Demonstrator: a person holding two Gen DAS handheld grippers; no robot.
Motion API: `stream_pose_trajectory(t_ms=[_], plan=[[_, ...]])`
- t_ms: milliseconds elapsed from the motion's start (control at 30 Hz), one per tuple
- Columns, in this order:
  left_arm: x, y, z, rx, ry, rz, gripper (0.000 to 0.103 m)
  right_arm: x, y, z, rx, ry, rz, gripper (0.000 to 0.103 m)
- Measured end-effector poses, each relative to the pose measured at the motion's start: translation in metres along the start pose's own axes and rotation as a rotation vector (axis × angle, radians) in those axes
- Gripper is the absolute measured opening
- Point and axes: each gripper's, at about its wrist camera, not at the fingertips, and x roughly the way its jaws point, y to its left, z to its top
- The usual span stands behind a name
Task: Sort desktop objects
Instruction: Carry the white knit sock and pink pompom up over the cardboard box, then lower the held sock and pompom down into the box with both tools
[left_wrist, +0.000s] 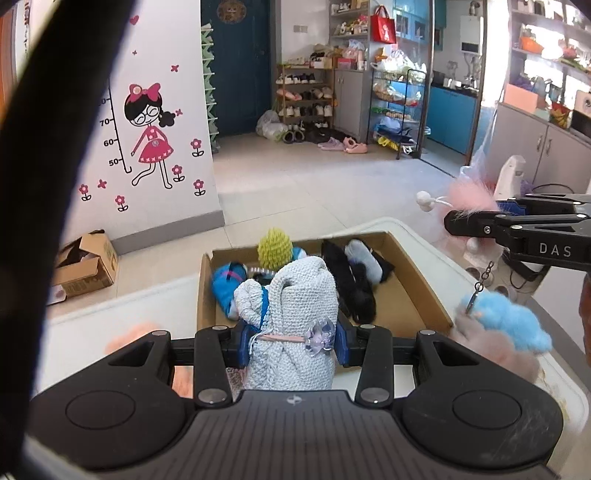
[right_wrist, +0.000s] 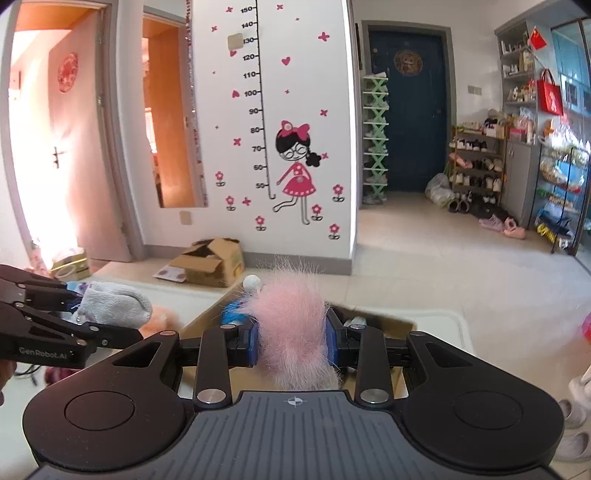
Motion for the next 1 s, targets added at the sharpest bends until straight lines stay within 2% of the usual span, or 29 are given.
stream_pose_trajectory(t_ms=[200, 400, 700, 1000], plan=[[0.051, 0.007, 0.02, -0.052, 0.054, -0.013, 0.038, 0.037, -0.013, 0.017, 0.006, 0.036, -0.04, 0.039], [0.076, 0.005, 0.023, -0.029, 0.081, -0.014, 0.038, 0.066, -0.018, 0.016, -0.008, 0.081, -0.058, 0.039], [0.08, 0.006, 0.014, 0.003, 0.107, 0.006, 0.038, 0.083, -0.024, 0.005, -0.005, 0.112, -0.058, 0.04], [0.083, -0.008, 0.011, 0.111, 0.072, 0.001, 0.038, 0.094, -0.027, -0.003, 0.01, 0.151, -0.047, 0.04]])
